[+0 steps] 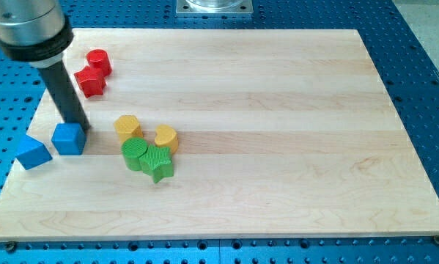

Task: Move the hexagon to the right of the heart

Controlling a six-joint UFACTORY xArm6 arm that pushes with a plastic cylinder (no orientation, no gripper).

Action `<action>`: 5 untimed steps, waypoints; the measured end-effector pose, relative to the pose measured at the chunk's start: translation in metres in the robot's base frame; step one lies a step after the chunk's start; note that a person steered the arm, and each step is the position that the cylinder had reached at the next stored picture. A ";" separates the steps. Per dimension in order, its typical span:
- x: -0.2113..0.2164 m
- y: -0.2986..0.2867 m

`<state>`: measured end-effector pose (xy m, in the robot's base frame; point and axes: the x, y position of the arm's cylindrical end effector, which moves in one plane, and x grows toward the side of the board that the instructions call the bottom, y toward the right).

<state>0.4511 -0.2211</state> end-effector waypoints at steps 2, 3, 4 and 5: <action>0.046 0.051; 0.017 0.080; -0.005 0.046; -0.028 0.088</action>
<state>0.4227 -0.1330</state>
